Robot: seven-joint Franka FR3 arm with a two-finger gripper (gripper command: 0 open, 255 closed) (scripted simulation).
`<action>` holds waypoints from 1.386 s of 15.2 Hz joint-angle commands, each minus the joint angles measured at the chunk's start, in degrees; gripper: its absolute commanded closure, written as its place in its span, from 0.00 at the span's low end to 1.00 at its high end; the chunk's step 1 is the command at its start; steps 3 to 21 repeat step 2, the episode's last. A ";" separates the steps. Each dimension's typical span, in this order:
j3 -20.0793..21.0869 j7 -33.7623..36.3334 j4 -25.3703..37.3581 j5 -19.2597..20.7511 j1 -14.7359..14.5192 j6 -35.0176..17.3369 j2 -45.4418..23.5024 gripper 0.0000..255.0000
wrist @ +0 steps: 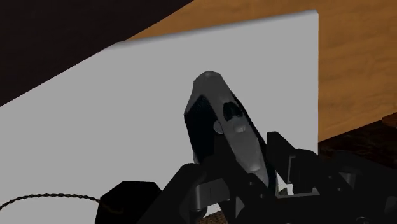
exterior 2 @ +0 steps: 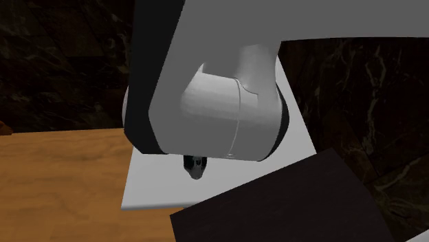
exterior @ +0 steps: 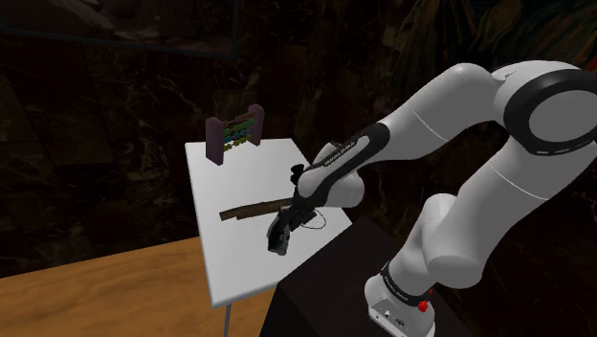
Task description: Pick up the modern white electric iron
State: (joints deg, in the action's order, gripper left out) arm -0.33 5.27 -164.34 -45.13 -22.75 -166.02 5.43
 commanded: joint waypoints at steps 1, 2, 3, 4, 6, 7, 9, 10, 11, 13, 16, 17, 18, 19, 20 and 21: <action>0.26 2.70 -0.56 3.30 0.92 0.95 1.66 1.00; 0.31 2.69 -0.56 3.28 0.97 0.95 1.66 1.00; 0.31 2.69 -0.56 3.28 0.97 0.95 1.66 1.00; 0.31 2.69 -0.56 3.28 0.97 0.95 1.66 1.00; 0.31 2.69 -0.56 3.28 0.97 0.95 1.66 1.00; 0.31 2.69 -0.56 3.28 0.97 0.95 1.66 1.00; 0.31 2.69 -0.56 3.28 0.97 0.95 1.66 1.00; 0.31 2.69 -0.56 3.28 0.97 0.95 1.66 1.00; 0.31 2.69 -0.56 3.28 0.97 0.95 1.66 1.00; 0.31 2.69 -0.56 3.28 0.97 0.95 1.66 1.00; 0.31 2.69 -0.56 3.28 0.97 0.95 1.66 1.00; 0.31 2.69 -0.56 3.28 0.97 0.95 1.66 1.00; 0.31 2.69 -0.56 3.28 0.97 0.95 1.66 1.00; 0.31 2.69 -0.56 3.28 0.97 0.95 1.66 1.00; 0.31 2.69 -0.56 3.28 0.97 0.95 1.66 1.00; 0.31 2.69 -0.56 3.28 0.97 0.95 1.66 1.00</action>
